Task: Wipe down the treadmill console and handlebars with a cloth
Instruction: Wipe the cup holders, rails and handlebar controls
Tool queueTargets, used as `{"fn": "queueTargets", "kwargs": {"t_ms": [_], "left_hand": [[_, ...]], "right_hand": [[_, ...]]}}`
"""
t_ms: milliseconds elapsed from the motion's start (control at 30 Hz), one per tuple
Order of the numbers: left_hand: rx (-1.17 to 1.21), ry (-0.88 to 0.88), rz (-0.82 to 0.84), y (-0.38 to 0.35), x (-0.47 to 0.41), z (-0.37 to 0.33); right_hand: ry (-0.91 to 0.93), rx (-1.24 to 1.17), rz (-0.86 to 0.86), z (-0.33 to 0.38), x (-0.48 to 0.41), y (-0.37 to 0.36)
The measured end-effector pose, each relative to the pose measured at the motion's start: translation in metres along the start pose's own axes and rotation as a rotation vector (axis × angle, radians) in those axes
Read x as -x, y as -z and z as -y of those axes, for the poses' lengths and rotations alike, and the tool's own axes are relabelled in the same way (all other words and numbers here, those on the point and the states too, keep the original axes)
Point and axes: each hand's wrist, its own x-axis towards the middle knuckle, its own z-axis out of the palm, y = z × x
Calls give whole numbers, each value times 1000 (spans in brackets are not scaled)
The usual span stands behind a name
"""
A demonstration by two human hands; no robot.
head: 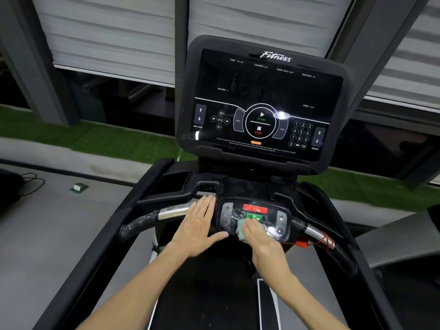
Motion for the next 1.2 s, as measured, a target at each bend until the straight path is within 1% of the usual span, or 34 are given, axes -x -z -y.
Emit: {"fn": "queueTargets", "kwargs": {"t_ms": [67,167,300,367,400,533,633,733,833,933,1033,1100,1200], "left_hand": [[6,3,-8,0,-1,0],[23,0,2,2,-1,-2],[19,-5,20,4,-1,-2],[6,-12,34,3,-2,1],[1,-13,34,2,-1,2],[3,-16,28,1,-2,2],[-1,-11,20,1,-2,0],[6,-15,26,1,-1,0],[-9,-19,30,3,-1,1],[21,-27,0,-1,-2,2],[49,-30,-23,-3,-3,3],[60,-29,-24,-4,-3,3],[54,-32,-9,-4,-3,4]], "right_hand": [[47,15,34,2,5,4],[68,64,47,-7,-19,18],[-55,107,-1,-6,-62,31],[-89,75,-15,1,-61,23],[-77,51,-8,5,-53,17],[67,-13,81,24,-12,5],[99,1,113,25,-23,15],[16,85,70,17,-60,22],[-59,75,34,23,-78,21],[5,23,26,34,-49,10],[82,-17,108,43,-19,6],[81,11,113,42,-28,8],[17,60,48,37,-65,13]]}}
